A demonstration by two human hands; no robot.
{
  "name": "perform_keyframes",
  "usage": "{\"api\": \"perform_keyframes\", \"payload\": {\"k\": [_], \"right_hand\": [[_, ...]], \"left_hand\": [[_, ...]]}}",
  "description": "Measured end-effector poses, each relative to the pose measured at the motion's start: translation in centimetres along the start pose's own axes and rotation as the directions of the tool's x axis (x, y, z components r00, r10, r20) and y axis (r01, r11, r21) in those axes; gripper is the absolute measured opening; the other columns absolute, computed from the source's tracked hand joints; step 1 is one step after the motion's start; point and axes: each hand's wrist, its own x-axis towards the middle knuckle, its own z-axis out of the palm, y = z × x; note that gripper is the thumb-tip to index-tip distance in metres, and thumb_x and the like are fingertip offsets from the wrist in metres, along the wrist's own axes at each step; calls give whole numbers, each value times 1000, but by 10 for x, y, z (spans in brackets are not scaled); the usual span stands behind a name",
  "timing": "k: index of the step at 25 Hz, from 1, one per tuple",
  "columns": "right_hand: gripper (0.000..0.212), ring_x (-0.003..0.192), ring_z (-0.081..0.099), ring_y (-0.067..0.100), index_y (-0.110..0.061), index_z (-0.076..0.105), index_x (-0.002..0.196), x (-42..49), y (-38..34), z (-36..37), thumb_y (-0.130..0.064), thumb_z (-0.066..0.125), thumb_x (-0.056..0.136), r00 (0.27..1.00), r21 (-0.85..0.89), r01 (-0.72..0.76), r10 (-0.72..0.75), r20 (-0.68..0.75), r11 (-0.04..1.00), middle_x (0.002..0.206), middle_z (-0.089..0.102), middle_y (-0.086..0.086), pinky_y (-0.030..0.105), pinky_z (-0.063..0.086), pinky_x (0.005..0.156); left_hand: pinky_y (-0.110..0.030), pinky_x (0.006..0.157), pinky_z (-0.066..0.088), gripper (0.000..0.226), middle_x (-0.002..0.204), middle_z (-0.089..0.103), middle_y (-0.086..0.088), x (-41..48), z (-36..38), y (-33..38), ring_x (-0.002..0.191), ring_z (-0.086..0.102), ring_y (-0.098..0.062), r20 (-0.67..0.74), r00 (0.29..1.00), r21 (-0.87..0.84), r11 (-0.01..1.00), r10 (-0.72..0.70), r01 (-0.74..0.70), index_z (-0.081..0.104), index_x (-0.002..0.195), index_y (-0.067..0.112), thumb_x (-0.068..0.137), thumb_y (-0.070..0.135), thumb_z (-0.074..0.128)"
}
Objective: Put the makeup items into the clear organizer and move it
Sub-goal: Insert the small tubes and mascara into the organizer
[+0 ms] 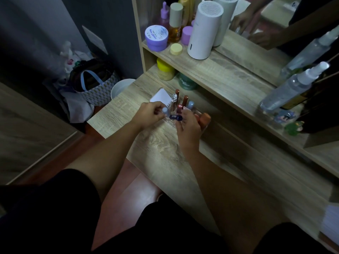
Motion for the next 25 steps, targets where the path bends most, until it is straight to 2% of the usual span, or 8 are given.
{"api": "perform_keyframes", "payload": {"k": [5,9,14,16,18,20,23,25], "right_hand": [[26,105,63,28,-6,63,112,5,1,-1,-6,61,87,998,-92,64,-63,21,994,115,67,13,48,50,91],[27,106,63,28,-4,63,115,5,0,3,-4,58,88,990,-117,137,-130,59,984,119,65,15,34,49,90],[22,103,63,27,-5,62,110,8,0,9,-5,57,89,995,-103,50,-40,92,993,111,67,15,36,50,88],[18,99,63,26,-4,63,106,9,-1,10,-5,57,89,996,-106,37,-28,83,994,108,67,14,29,47,85],[17,100,62,23,-5,63,106,8,-2,10,-6,58,89,997,-122,37,-29,68,992,112,65,13,18,41,79],[19,100,62,21,-6,62,107,7,-1,10,-7,59,88,998,-134,35,-28,57,990,117,63,11,13,36,76],[22,102,62,22,-8,62,109,3,0,8,-6,62,86,999,-137,15,-9,41,990,117,64,10,20,41,83],[20,101,62,27,-6,62,105,-3,4,4,-5,63,85,1000,-136,13,-11,16,991,110,65,13,36,50,92]], "left_hand": [[-30,85,51,26,99,73,-15,6,2,1,89,68,-25,42,999,43,999,29,-31,69,104,7,78,10,68],[-22,82,47,30,97,72,-15,7,1,0,90,68,-24,54,999,26,1000,2,-3,66,105,6,76,9,71],[-29,84,51,27,94,73,-16,7,0,1,88,68,-25,54,998,39,999,35,-38,67,102,4,76,7,70],[-33,84,53,25,94,73,-16,7,1,1,88,68,-25,51,998,39,998,43,-45,67,101,4,76,7,69],[-35,84,54,24,94,73,-15,5,3,1,87,68,-25,46,998,29,998,47,-48,66,100,4,77,8,69],[-36,84,55,25,93,73,-15,3,3,1,86,68,-25,42,998,10,999,42,-43,65,101,5,77,8,69],[-31,84,52,34,96,71,-16,-3,5,2,86,66,-24,25,1000,-19,1000,4,-4,61,110,7,77,11,69],[-31,83,51,35,98,69,-17,-10,8,0,87,65,-26,-14,1000,-18,1000,-26,26,58,113,7,79,10,66]]}}
